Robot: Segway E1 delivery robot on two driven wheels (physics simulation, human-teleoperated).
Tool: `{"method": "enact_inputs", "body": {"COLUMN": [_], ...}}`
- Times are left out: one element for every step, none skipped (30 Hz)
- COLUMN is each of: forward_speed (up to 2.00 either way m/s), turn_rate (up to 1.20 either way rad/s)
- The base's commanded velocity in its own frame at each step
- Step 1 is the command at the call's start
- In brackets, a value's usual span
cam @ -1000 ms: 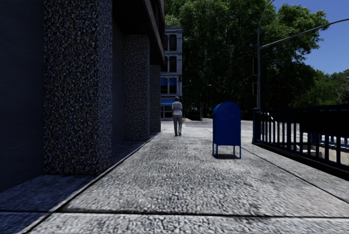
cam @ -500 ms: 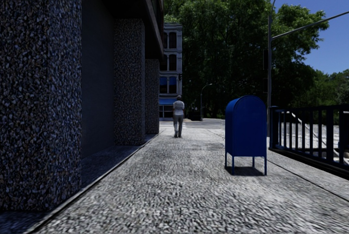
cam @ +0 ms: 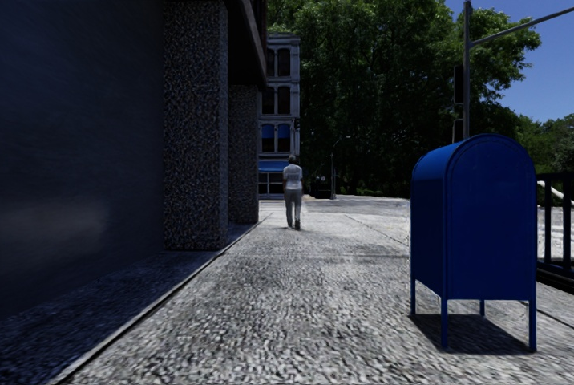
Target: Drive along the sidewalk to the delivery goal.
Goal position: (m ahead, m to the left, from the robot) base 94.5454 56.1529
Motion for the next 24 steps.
{"method": "enact_inputs", "body": {"forward_speed": [2.00,2.00,2.00,2.00,2.00,2.00,2.00,2.00,2.00,2.00,2.00,2.00,2.00,2.00,2.00,2.00,2.00,2.00,2.00,2.00,2.00,2.00,2.00,2.00], "turn_rate": [-0.15,-0.15,-0.15,-0.15,-0.15,-0.15,-0.11,-0.02,0.00,0.00,0.00,0.00,0.00,0.00,0.00,0.00,0.00,0.00,0.00,0.00,0.00,0.00,0.00,0.00]}}
